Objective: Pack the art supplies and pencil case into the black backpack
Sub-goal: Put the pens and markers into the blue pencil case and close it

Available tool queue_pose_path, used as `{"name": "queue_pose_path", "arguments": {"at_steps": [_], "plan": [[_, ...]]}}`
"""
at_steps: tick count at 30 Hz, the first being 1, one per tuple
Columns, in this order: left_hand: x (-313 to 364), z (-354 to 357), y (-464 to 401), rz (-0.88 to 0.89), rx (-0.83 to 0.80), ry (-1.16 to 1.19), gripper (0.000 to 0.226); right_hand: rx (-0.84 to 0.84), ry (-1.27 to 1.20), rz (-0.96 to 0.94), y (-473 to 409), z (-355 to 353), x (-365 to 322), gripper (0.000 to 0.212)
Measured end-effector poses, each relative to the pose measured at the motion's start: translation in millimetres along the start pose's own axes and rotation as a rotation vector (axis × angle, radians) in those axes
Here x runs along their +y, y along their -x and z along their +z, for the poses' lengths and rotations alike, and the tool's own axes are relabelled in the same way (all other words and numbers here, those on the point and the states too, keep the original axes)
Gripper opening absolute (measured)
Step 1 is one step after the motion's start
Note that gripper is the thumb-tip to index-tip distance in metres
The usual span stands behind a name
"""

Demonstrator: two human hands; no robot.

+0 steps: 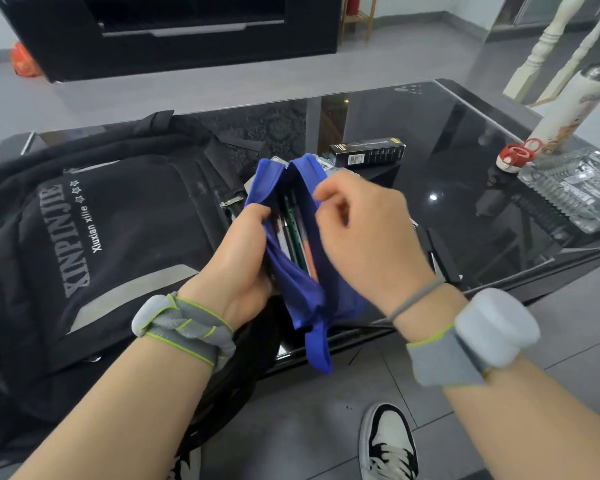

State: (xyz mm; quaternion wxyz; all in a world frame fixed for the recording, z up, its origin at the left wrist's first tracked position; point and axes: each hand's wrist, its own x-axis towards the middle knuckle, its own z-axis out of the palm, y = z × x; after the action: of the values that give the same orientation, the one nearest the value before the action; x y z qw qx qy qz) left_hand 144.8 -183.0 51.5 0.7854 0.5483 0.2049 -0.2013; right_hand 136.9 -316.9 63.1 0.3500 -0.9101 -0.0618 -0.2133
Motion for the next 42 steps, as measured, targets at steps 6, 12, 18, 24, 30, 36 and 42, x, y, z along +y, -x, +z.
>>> {"name": "queue_pose_path", "arguments": {"at_steps": [6, 12, 18, 24, 30, 36, 42], "plan": [[8.0, -9.3, -0.8, 0.004, 0.071, 0.032, 0.049, -0.424, 0.31, 0.313, 6.4, -26.2, 68.0, 0.034], [2.2, -8.0, 4.2, -0.023, 0.049, 0.046, 0.049, -0.872, 0.657, 0.153, 55.0, -10.3, 91.1, 0.11], [-2.7, -14.2, 2.3, -0.028, 0.069, 0.038, 0.048, -0.81, 0.835, 0.094, 62.1, 12.6, 99.7, 0.123], [-6.4, -16.5, -0.6, -0.047, 0.064, 0.04, 0.049, -0.651, 0.794, 0.119, 65.0, 34.2, 94.5, 0.065], [-7.8, -16.6, -3.1, -0.06, 0.072, 0.034, 0.051, -0.544, 0.793, 0.049, 75.2, 51.7, 96.1, 0.054], [-9.2, -16.6, -4.8, -0.062, 0.071, 0.045, 0.043, -0.548, 0.762, -0.082, 87.9, 58.7, 103.7, 0.054], [-8.7, -20.3, 0.0, -0.057, 0.068, 0.038, 0.042, -0.58, 0.733, -0.179, 92.7, 52.4, 109.2, 0.042]]}}
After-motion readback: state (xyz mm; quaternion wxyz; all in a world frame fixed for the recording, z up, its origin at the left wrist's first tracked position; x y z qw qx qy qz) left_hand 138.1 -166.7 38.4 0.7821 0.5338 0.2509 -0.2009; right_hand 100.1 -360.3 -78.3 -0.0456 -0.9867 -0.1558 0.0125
